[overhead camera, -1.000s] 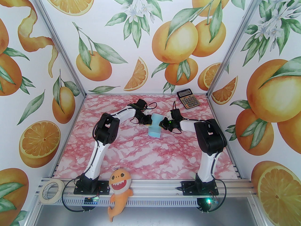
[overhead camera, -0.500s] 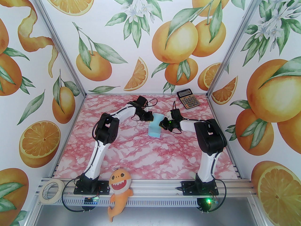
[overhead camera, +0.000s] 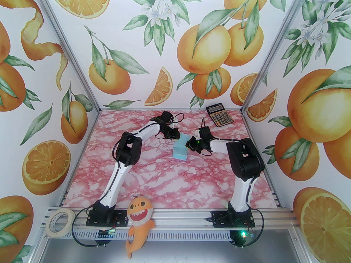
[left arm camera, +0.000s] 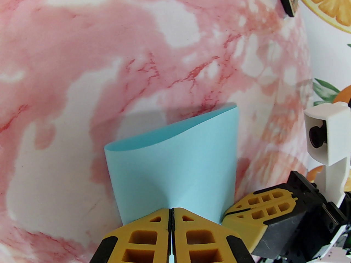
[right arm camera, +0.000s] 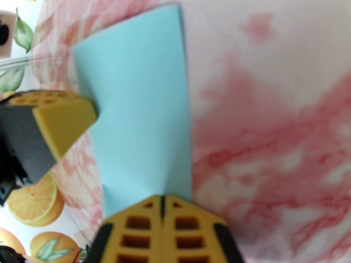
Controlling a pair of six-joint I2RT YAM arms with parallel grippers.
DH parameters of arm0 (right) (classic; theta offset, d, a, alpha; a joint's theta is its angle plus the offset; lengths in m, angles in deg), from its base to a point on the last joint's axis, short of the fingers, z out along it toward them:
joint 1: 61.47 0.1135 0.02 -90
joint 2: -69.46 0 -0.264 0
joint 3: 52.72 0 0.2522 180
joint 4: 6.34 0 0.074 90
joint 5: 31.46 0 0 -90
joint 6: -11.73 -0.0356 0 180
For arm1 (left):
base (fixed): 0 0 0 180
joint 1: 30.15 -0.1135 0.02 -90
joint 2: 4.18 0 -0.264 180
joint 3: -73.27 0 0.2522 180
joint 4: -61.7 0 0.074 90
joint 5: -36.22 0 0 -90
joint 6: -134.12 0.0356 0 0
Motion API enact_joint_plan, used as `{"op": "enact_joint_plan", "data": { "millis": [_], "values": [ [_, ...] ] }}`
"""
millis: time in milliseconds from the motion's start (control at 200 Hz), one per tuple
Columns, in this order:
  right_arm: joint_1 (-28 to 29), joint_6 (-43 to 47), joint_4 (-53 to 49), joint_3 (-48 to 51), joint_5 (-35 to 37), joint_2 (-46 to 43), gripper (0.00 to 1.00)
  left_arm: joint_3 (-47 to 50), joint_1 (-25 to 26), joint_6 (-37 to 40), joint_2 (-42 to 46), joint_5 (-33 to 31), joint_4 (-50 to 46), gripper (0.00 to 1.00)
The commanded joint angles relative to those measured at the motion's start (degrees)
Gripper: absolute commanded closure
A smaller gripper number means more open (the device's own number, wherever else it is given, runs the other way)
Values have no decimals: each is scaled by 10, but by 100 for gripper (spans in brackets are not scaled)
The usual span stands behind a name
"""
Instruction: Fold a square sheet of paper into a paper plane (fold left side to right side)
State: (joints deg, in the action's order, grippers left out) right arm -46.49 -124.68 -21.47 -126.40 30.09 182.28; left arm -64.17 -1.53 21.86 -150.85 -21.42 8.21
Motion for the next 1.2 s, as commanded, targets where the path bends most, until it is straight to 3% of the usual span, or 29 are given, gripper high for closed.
{"op": "enact_joint_plan", "data": {
  "millis": [0,240,480,881,1191],
  "values": [
    [4,10,-53,9,38,27,100,-17,-7,12,-20,-12,-17,91],
    [4,10,-54,8,40,27,100,26,-10,13,-8,-7,-3,95],
    [4,10,-55,7,44,28,100,51,-11,-3,76,8,18,93],
    [4,13,-55,1,45,37,100,296,18,-42,226,29,99,92],
    [4,16,-58,-4,45,40,100,373,35,-51,257,31,121,92]
  ]
}}
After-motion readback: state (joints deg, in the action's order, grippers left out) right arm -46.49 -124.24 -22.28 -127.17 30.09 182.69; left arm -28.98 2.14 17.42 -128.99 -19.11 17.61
